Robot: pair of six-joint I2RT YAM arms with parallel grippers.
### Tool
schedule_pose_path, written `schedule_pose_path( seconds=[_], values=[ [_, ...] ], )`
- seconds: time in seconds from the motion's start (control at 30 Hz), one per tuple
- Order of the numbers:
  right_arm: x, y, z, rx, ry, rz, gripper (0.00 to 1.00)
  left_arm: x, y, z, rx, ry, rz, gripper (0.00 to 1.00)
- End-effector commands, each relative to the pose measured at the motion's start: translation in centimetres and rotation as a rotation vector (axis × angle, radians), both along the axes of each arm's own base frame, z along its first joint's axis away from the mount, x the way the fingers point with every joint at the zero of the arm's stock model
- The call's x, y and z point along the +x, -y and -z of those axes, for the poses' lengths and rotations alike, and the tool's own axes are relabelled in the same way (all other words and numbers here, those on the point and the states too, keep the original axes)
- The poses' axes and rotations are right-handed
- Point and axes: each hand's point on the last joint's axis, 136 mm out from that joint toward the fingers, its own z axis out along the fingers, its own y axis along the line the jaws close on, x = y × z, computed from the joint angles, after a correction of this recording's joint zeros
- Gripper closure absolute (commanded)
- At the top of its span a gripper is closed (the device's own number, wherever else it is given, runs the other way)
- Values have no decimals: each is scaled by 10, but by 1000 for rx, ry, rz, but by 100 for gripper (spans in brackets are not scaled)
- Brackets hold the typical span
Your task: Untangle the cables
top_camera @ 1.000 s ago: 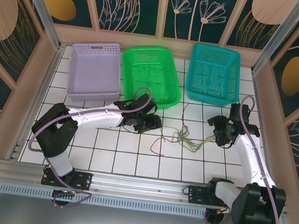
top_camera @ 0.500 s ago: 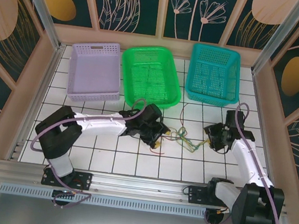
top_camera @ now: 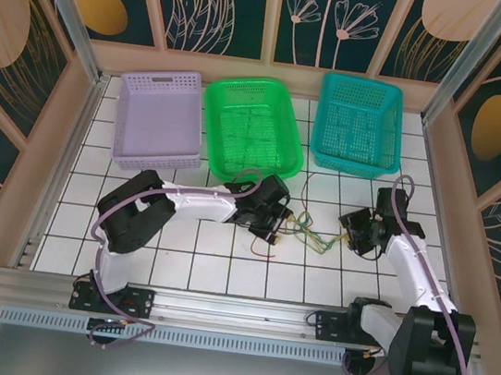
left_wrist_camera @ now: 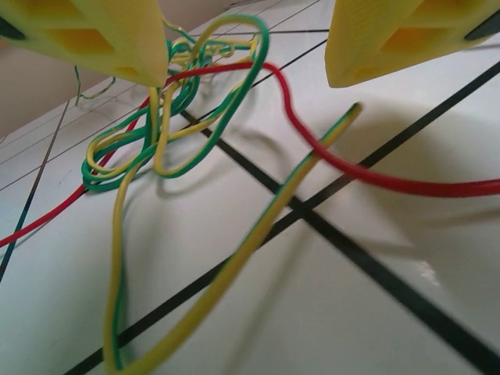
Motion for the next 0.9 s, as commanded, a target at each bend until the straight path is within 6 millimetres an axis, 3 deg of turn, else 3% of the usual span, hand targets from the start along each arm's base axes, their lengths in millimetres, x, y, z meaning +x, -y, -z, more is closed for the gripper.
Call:
schedule_pose_path(
  seconds=[0.0,0.23,0.4,0.6,0.87],
  values=[
    [-3,-5,-1,9,8,-27,61,1,-9,13,64,-84,-114,46],
    [-8,-10,-3,28,-5,-28,60,-6,-24,23,128,-106,-117,58],
    [-20,-15,-1,27,-38,-36,49,-10,-29,32,149,-116,-115,69],
    [-30,-11,25,-6,-91,-36,43,-11,-32,38,154,-113,-111,88],
    [-16,-12,52,-20,-119,-28,45,-10,-43,28,179,-66,-112,95]
  ],
)
